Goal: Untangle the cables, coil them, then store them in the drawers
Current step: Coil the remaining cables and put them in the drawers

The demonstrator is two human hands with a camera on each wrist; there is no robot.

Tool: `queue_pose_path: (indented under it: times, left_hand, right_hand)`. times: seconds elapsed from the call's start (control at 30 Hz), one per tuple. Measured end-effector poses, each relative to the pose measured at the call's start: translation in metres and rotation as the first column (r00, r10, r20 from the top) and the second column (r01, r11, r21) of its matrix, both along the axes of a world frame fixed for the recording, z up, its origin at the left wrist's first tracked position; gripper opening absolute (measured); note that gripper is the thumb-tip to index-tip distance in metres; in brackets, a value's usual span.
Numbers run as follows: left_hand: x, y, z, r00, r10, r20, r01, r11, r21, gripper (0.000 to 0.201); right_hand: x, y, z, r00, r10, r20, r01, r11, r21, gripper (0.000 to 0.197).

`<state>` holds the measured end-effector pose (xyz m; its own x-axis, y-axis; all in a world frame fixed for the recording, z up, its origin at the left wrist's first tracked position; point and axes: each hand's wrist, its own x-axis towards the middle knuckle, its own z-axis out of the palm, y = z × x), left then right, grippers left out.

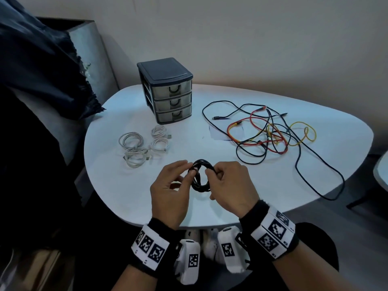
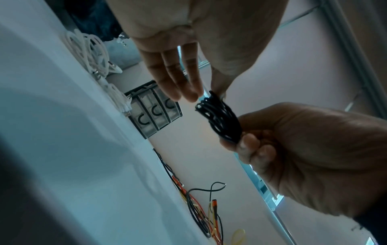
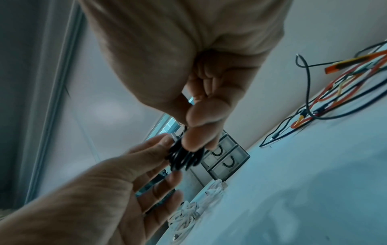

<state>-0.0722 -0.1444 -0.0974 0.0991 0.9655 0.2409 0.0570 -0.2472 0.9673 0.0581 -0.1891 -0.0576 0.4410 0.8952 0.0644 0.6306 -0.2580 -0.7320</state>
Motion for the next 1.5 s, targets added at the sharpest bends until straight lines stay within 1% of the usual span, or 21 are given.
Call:
queue_pose_path:
  times: [0.03, 0.1, 0.13, 0.17, 0.2, 0.27, 0.37, 0.47, 0.6, 0.67, 0.73, 0.77, 0.83, 0.9, 0.97, 1.0, 1.1, 1.2, 1.27, 1.43, 1.5]
  left_hand:
    - [-0.001, 0.0, 0.002, 1.0, 0.002, -0.001, -0.003, 1.0, -0.023, 0.025]
    - [-0.003, 0.001, 0.005, 1.0, 0.008, 0.016, -0.005, 0.981, -0.191, 0.04]
    - [-0.003, 0.002, 0.008, 0.999, -0.033, 0.04, 0.044, 0.947, -0.319, 0.048]
    - [-0.002, 0.003, 0.012, 0.992, -0.096, 0.076, 0.12, 0.889, -0.442, 0.051]
    - [-0.002, 0.003, 0.015, 0.979, -0.16, 0.127, 0.203, 0.823, -0.53, 0.045]
    - [-0.001, 0.003, 0.019, 0.946, -0.213, 0.243, 0.32, 0.728, -0.607, 0.03]
    - [-0.003, 0.006, 0.017, 0.901, -0.194, 0.388, 0.412, 0.662, -0.626, 0.018]
    - [-0.004, 0.009, 0.013, 0.845, -0.166, 0.508, 0.488, 0.63, -0.604, 0.014]
    - [-0.004, 0.009, 0.009, 0.753, -0.146, 0.641, 0.575, 0.619, -0.534, 0.035]
    - [-0.005, 0.01, 0.003, 0.703, -0.17, 0.69, 0.623, 0.615, -0.484, 0.054]
    - [-0.005, 0.009, 0.0, 0.713, -0.226, 0.664, 0.623, 0.639, -0.451, 0.07]
    - [-0.003, 0.009, 0.001, 0.75, -0.241, 0.615, 0.587, 0.673, -0.451, 0.069]
    - [0.002, 0.007, 0.005, 0.868, -0.245, 0.433, 0.442, 0.778, -0.446, 0.06]
    - [0.007, 0.006, 0.008, 0.962, -0.19, 0.195, 0.253, 0.888, -0.384, 0.047]
    - [0.01, 0.005, 0.007, 0.997, -0.073, 0.022, 0.076, 0.969, -0.233, 0.034]
    - [0.01, 0.005, 0.007, 0.999, -0.022, -0.035, 0.017, 0.991, -0.133, 0.032]
    - [0.009, 0.004, 0.004, 0.993, 0.067, -0.101, -0.059, 0.995, 0.079, 0.038]
    - [0.01, 0.003, 0.002, 0.982, 0.121, -0.148, -0.093, 0.979, 0.183, 0.043]
    - [0.01, 0.001, 0.001, 0.977, 0.153, -0.151, -0.112, 0.962, 0.249, 0.039]
    - [0.011, -0.007, 0.005, 0.981, 0.181, -0.065, -0.148, 0.928, 0.341, 0.027]
    - [0.012, -0.011, 0.008, 0.989, 0.139, -0.047, -0.116, 0.937, 0.33, 0.023]
  right_hand:
    - [-0.001, 0.001, 0.001, 1.0, -0.004, -0.011, 0.004, 1.0, 0.007, 0.037]
    - [-0.001, 0.003, 0.003, 0.999, -0.018, -0.029, 0.019, 0.999, 0.032, 0.037]
    - [-0.001, 0.004, 0.003, 0.999, -0.028, -0.027, 0.029, 0.998, 0.054, 0.037]
    - [-0.001, 0.005, 0.002, 0.999, -0.036, -0.018, 0.037, 0.996, 0.079, 0.037]
    - [-0.002, 0.006, 0.0, 0.999, -0.041, -0.008, 0.042, 0.994, 0.097, 0.037]
    - [-0.003, 0.006, -0.002, 0.999, -0.045, 0.012, 0.043, 0.993, 0.106, 0.035]
    - [-0.002, 0.004, -0.007, 0.997, -0.041, -0.061, 0.047, 0.994, 0.098, 0.034]
    - [-0.001, 0.004, -0.005, 0.985, -0.041, -0.17, 0.054, 0.996, 0.071, 0.032]
    - [0.0, 0.002, 0.007, 0.939, -0.006, -0.345, 0.011, 1.0, 0.013, 0.031]
    - [0.001, 0.003, 0.01, 0.912, 0.0, -0.41, -0.008, 1.0, -0.017, 0.034]
    - [0.0, 0.004, 0.01, 0.897, -0.006, -0.442, -0.005, 1.0, -0.023, 0.034]
    - [-0.001, 0.005, 0.008, 0.901, -0.011, -0.433, 0.002, 1.0, -0.021, 0.033]
    - [-0.002, 0.006, 0.006, 0.917, -0.029, -0.399, 0.027, 1.0, -0.012, 0.031]
    - [-0.002, 0.007, 0.003, 0.927, -0.053, -0.372, 0.059, 0.998, 0.005, 0.032]
    - [-0.003, 0.008, 0.003, 0.941, -0.06, -0.333, 0.073, 0.997, 0.027, 0.031]
    - [-0.004, 0.008, 0.003, 0.947, -0.058, -0.316, 0.074, 0.997, 0.038, 0.03]
    - [-0.009, 0.006, 0.004, 0.966, -0.049, -0.255, 0.068, 0.995, 0.067, 0.027]
    - [-0.008, 0.005, 0.004, 0.971, -0.04, -0.237, 0.06, 0.995, 0.078, 0.026]
    - [-0.008, 0.005, 0.004, 0.969, -0.032, -0.245, 0.052, 0.996, 0.075, 0.027]
    - [-0.006, 0.007, 0.003, 0.955, -0.06, -0.291, 0.078, 0.996, 0.051, 0.025]
    - [-0.004, 0.007, 0.001, 0.951, -0.073, -0.3, 0.089, 0.995, 0.041, 0.023]
